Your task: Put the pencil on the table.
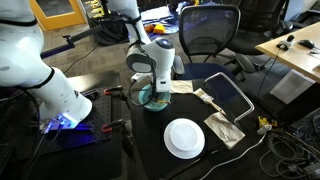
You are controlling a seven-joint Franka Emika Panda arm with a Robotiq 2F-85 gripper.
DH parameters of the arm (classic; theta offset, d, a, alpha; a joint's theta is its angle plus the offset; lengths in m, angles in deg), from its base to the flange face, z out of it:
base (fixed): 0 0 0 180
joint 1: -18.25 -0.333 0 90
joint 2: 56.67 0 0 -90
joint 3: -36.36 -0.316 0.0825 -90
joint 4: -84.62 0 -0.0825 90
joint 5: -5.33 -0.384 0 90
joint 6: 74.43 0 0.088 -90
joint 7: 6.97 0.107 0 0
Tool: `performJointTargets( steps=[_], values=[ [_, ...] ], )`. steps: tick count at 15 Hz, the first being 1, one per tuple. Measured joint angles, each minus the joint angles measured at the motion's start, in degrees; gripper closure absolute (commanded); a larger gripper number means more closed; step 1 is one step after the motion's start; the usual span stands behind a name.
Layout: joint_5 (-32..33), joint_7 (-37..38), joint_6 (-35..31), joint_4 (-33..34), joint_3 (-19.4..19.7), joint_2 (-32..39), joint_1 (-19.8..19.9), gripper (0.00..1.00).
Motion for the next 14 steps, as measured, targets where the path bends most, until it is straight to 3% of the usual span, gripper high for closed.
performJointTargets(
  steps=[8, 11, 14],
  values=[
    [8.65, 10.07, -0.71, -4.0, 7.98, -7.9, -10.29, 0.98],
    [14.72, 14.36, -0.71, -5.96, 10.39, -13.62, -10.59, 0.98],
    [17.06, 15.04, -0.42, -6.46, 9.84, -19.24, -7.12, 0.98]
  ],
)
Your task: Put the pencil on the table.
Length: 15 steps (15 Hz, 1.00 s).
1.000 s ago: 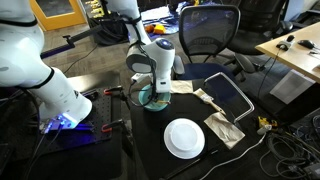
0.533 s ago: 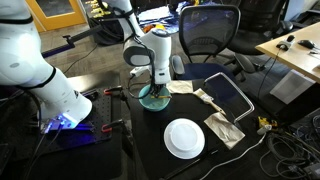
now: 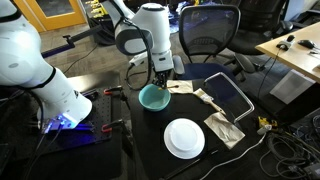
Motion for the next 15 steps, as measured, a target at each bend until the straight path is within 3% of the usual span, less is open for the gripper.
performJointTargets(
  steps=[4, 7, 15],
  values=[
    [-6.97, -5.52, 1.86, 1.15, -5.26, -5.38, 7.28, 0.98],
    [-13.18, -10.77, 3.81, 4.29, -7.66, -5.7, 9.98, 0.98],
    [-23.65, -20.82, 8.68, 16.51, -9.63, 5.59, 13.79, 0.98]
  ],
)
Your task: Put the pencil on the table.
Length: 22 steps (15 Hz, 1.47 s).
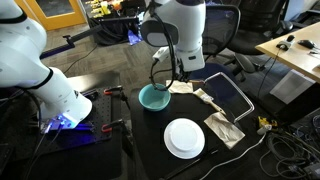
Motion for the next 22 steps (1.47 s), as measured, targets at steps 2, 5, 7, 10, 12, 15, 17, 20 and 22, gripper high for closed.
performJointTargets(
  steps=[2, 5, 7, 10, 12, 15, 17, 20, 22],
  values=[
    [-2.54, -1.87, 0.03, 2.97, -0.83, 4.6, 1.39, 0.98],
    [-6.63, -4.59, 0.08, 7.59, -3.13, 11.69, 3.98, 0.98],
    [-8.74, -6.03, 0.08, 10.55, -4.89, 16.05, 5.74, 0.98],
    [-11.48, -7.64, 0.08, 14.55, -7.09, 21.8, 8.07, 0.98],
    [-12.71, -8.07, 0.08, 16.79, -8.09, 24.92, 9.32, 0.98],
    [-14.02, -8.8, 0.08, 19.43, -8.81, 28.49, 10.52, 0.98],
    [-14.42, -8.81, 0.08, 20.69, -9.02, 30.04, 11.05, 0.64],
    [-14.61, -8.81, 0.08, 21.61, -9.03, 30.99, 11.36, 0.44],
    [-14.62, -8.81, 0.08, 21.77, -9.03, 31.02, 11.45, 0.28]
  ],
)
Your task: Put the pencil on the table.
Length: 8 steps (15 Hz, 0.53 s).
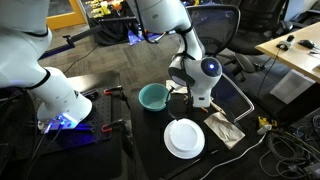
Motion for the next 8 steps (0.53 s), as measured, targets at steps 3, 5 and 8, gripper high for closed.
performJointTargets(
  steps=[3, 5, 8],
  values=[
    [-0.01, -0.03, -0.02, 0.04, -0.13, -0.24, 0.0, 0.06],
    [-0.01, -0.14, -0.16, -0.23, -0.46, -1.0, -0.06, 0.0],
    [-0.01, -1.4, -0.78, -2.69, -0.91, -4.12, -0.62, 0.0]
  ],
)
